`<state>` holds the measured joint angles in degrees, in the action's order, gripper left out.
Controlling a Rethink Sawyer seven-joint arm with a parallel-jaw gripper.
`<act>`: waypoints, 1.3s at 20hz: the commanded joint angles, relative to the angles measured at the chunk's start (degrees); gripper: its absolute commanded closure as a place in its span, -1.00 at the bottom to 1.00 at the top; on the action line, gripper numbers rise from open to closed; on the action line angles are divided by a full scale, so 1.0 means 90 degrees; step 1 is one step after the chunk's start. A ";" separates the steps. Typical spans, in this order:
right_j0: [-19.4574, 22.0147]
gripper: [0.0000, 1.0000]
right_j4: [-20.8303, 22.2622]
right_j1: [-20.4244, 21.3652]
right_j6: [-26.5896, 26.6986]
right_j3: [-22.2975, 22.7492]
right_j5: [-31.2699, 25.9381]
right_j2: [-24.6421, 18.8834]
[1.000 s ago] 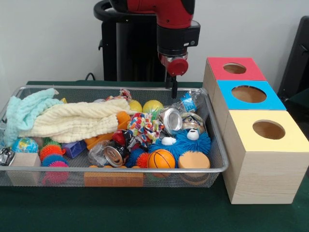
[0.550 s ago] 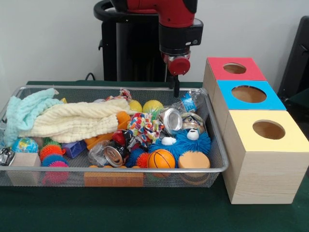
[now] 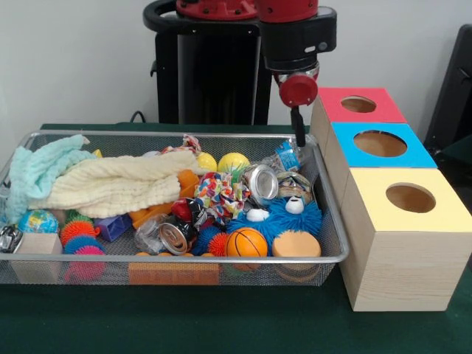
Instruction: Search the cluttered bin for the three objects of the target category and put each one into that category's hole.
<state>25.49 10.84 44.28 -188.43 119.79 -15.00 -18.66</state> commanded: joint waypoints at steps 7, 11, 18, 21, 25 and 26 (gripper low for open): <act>-0.0467 -1.00 -0.0012 0.0016 0.0238 0.0029 -0.0027 -0.0409; -0.0823 -1.00 0.0123 -0.0133 0.0084 -0.0009 0.0338 -0.0094; -0.1848 -1.00 0.0252 -0.0379 -0.0248 -0.0027 0.1119 0.0812; -0.2041 -1.00 0.0160 -0.0394 -0.0258 0.0102 0.1412 0.0976; -0.1792 -1.00 0.0080 -0.0290 -0.0113 0.0339 0.1478 0.0759; -0.1694 -1.00 0.0101 -0.0278 -0.0057 0.0367 0.1473 0.0714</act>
<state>10.22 10.43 45.96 -188.43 119.92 -5.52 -9.26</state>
